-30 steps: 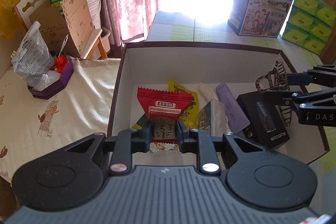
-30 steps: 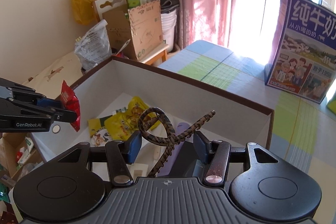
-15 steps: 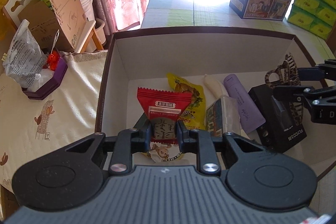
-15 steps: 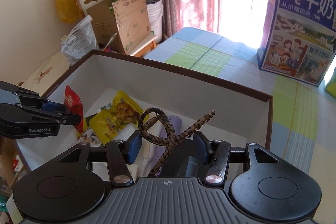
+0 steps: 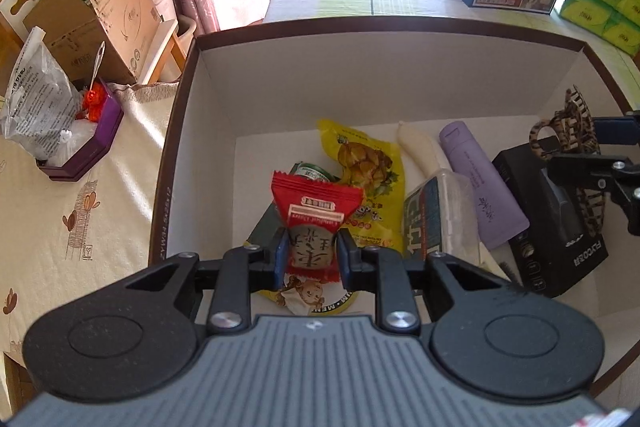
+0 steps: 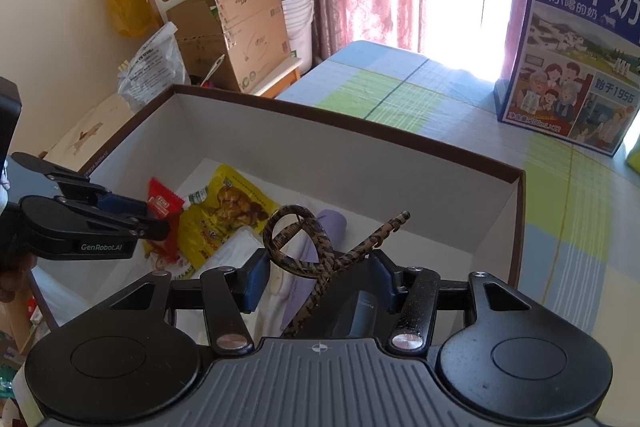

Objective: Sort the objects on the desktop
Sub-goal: 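Lower both tools into the box and open the left tool to drop the packet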

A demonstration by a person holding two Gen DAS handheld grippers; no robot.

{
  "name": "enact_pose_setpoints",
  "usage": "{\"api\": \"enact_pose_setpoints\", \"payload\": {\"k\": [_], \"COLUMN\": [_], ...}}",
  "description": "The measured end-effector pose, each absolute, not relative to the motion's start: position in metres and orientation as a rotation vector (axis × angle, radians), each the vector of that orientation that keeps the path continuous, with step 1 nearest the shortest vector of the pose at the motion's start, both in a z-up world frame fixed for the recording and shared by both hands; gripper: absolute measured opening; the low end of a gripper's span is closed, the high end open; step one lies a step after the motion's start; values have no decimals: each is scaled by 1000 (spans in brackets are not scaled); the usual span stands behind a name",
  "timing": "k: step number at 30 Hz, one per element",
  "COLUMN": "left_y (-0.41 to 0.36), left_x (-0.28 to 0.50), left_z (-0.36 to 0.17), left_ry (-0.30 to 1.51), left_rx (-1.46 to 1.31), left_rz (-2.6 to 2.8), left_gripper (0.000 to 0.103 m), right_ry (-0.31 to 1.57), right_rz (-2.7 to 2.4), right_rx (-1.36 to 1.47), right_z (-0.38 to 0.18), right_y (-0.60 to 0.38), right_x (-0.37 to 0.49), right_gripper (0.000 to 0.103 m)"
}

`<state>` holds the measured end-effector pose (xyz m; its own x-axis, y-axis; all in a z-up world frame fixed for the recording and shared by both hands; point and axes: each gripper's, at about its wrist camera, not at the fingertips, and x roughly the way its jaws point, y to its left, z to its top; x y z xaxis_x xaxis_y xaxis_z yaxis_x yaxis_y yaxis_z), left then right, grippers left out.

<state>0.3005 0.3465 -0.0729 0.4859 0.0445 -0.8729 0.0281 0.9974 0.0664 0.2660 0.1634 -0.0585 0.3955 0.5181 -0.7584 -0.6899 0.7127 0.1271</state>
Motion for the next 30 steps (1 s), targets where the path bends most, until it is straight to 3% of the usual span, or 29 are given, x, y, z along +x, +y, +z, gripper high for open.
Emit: {"api": "enact_pose_setpoints", "payload": {"k": [5,19,30], "left_y": [345,341,342], "left_x": [300,284,282], "left_z": [-73,-60,-56], "left_ry": [1066,1032,1026], "left_rx": [77,51,47], "left_rz": [10,-14,-6], "left_gripper": [37,59,60], "right_ry": [880,955,951], "right_rz": [791,753,722], "right_rx": [-233,-317,-339], "right_z": [-60,-77,-78], "right_y": [163,164,160], "right_x": [263,262,268], "right_gripper": [51,51,51]}}
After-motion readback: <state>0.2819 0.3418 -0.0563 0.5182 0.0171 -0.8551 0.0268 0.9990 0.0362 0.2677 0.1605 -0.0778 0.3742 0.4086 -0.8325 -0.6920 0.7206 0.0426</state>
